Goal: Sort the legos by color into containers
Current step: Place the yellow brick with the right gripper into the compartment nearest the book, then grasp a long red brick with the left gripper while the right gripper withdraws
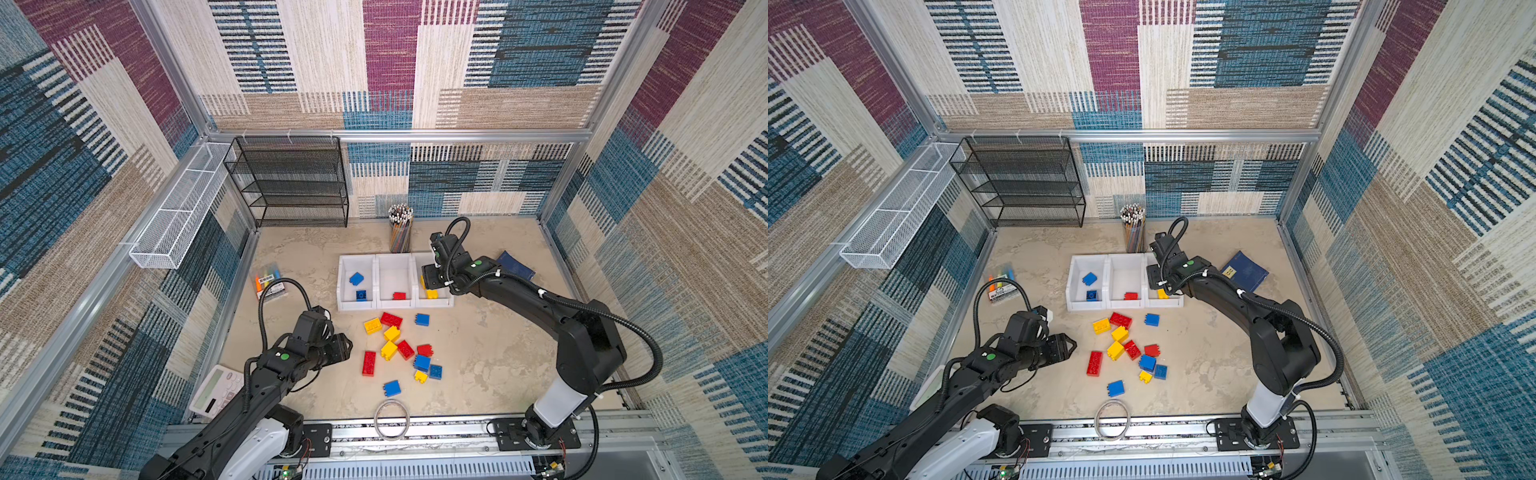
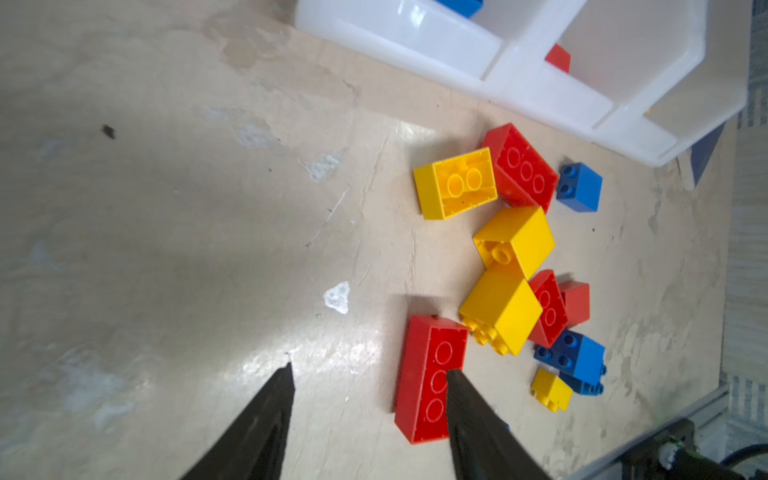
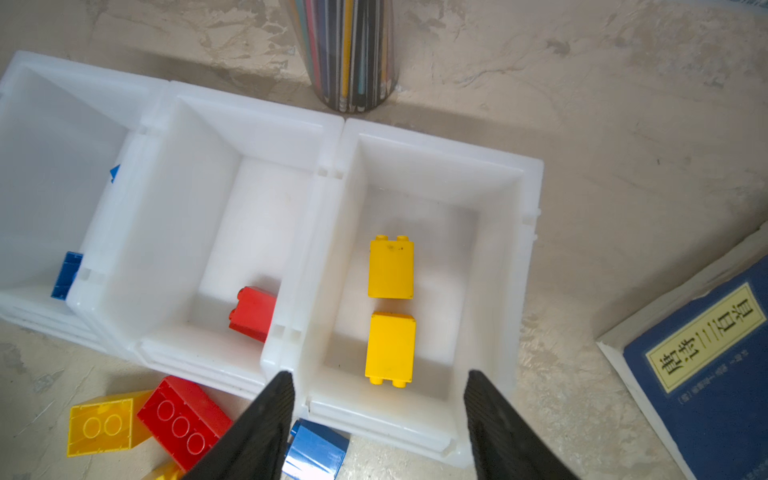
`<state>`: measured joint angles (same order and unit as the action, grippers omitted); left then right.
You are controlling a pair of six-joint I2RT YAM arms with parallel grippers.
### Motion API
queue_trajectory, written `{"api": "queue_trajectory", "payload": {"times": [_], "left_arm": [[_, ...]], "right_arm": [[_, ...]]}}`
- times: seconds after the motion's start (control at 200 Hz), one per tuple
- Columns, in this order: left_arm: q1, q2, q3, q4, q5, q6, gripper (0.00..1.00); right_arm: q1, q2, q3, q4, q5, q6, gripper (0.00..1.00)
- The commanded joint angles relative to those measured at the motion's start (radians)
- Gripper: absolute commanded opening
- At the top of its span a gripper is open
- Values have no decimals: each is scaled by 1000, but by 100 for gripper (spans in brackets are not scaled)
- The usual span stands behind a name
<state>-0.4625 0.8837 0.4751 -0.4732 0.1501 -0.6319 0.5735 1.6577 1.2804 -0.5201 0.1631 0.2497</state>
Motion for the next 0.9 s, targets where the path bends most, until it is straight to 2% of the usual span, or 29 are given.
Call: {"api": "queue_trajectory", "payload": {"times": [0.0, 0.085, 0.2, 0.331, 0.481, 0.736, 0.897], "left_arm": [[-93, 54, 12, 46, -54, -13, 62], [-169, 134, 27, 91, -59, -31, 62], [-228, 253, 82, 104, -66, -19, 62], [-267, 351, 143, 59, -96, 2, 61], [-283, 394, 162, 38, -113, 37, 59], [-304, 443, 178, 25, -138, 54, 49], [-319, 475, 190, 27, -140, 65, 36]], "right_arm": [[0, -49, -42, 12, -16, 42, 68], [1, -87, -80, 12, -18, 56, 68], [1, -129, -131, 11, -26, 72, 68], [1, -171, -182, 9, -22, 95, 68], [1, -210, -223, 14, -19, 117, 68], [2, -231, -248, 20, -20, 135, 68], [1, -233, -248, 20, -22, 137, 67]]}}
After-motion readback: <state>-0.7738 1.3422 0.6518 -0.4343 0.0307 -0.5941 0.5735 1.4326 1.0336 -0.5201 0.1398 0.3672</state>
